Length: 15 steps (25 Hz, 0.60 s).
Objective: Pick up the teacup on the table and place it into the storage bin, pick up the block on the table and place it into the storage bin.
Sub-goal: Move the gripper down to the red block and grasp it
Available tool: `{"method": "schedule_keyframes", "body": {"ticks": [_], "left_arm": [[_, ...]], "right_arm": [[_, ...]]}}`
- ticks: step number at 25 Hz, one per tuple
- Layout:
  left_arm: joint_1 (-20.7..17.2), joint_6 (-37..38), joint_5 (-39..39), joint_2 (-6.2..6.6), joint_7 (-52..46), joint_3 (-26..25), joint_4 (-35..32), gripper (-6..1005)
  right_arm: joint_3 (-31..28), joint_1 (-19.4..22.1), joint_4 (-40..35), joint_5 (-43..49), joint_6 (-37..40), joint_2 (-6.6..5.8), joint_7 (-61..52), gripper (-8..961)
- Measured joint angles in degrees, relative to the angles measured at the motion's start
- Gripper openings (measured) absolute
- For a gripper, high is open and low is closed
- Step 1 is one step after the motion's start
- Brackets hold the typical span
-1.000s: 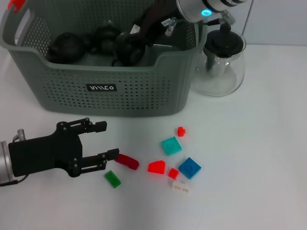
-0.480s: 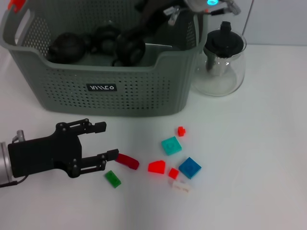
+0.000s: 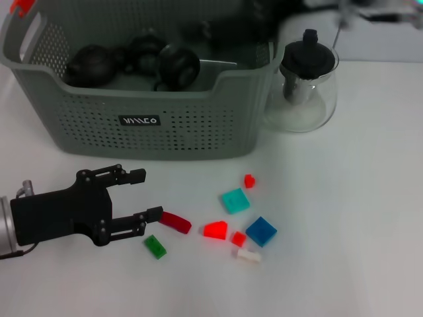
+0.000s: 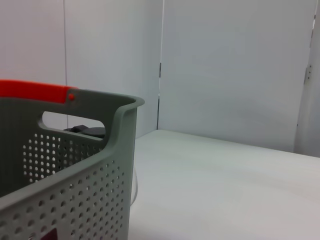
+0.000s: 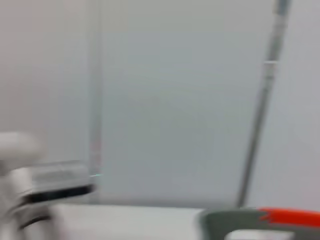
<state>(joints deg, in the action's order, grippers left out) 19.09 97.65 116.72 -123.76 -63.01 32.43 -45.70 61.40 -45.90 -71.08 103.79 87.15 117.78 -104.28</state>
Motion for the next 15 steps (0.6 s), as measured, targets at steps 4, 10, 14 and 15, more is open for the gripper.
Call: {"method": "schedule_keyframes", "body": {"ticks": [4,10,14,15], "left_arm": [[0.1,0.0,0.0,0.01,0.0,0.0,0.0,710],[0.3,0.0,0.0,0.01,0.0,0.0,0.0,710],[0.5,0.0,0.0,0.00,0.0,0.3,0.0,709],[0.5,0.0,0.0,0.00,0.0,0.2,0.0,709]], "right_arm": [[-0.5,3.8,0.2,0.5,10.4,-1.17,2.1,827],[-0.2,6.9,0.5,13.4,16.1,-0.69,0.1,825],[-0.1,5.8,2.5,26.6,14.7,0.97,-2.1,825],[-0.3,5.3,3.7,29.6,13.4,1.46,-2.3,825]]}}
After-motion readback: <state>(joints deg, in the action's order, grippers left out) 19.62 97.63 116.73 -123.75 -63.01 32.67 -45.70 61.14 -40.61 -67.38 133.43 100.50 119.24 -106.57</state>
